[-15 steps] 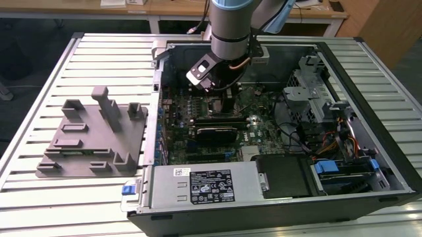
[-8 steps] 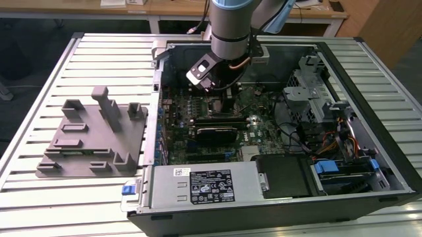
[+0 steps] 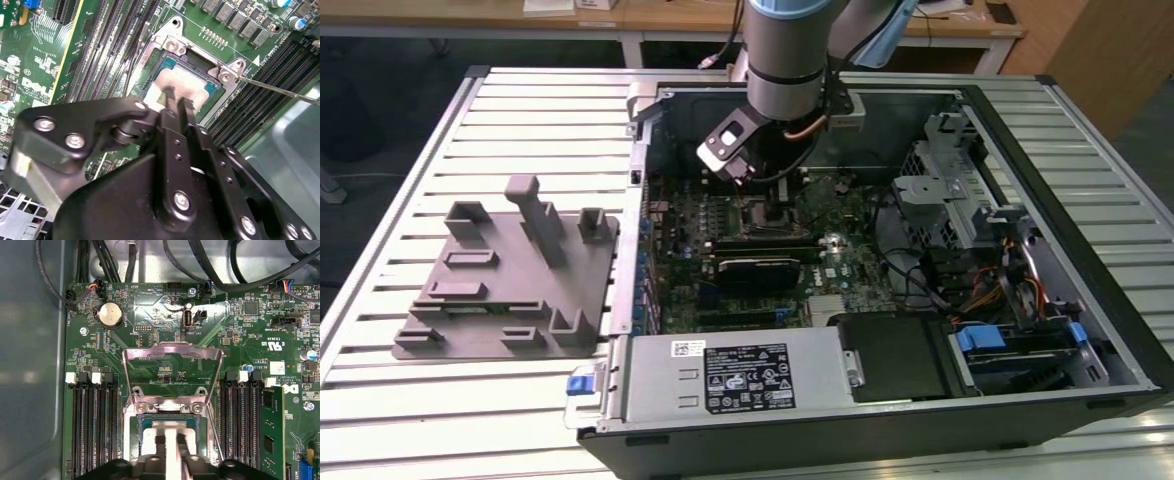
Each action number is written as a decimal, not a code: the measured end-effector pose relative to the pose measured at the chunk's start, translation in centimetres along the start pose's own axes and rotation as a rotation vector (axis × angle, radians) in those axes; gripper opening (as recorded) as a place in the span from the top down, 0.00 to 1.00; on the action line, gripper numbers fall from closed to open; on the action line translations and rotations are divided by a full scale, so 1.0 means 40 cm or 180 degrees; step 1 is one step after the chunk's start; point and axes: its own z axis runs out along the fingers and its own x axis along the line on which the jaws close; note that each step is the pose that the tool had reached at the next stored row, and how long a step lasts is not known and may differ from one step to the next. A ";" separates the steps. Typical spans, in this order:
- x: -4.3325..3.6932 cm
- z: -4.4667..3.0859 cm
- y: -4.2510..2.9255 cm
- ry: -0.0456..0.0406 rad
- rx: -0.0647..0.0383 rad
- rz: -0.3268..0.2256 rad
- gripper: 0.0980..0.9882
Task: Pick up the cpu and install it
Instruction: 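Place the cpu into insertion slot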
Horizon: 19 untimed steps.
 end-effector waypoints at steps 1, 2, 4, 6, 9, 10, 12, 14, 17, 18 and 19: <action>0.000 0.000 0.000 0.0000 0.0000 0.0000 0.91; 0.000 0.000 0.000 0.0000 0.0000 0.0000 0.97; 0.000 -0.001 0.000 0.0000 0.0000 0.0000 0.99; 0.000 -0.001 0.000 0.0000 0.0000 0.0000 0.99; -0.001 -0.002 0.000 0.0041 0.0001 0.0001 0.99; -0.001 -0.001 0.000 0.0050 0.0000 0.0002 0.99; -0.001 -0.001 -0.001 0.0051 0.0000 0.0002 0.99; -0.001 0.000 -0.002 0.0051 0.0000 0.0002 0.99; -0.001 0.002 -0.004 0.0051 0.0000 0.0002 0.99; -0.001 0.002 -0.004 0.0051 0.0000 0.0002 0.99; -0.001 0.003 -0.004 0.0051 0.0000 0.0002 0.99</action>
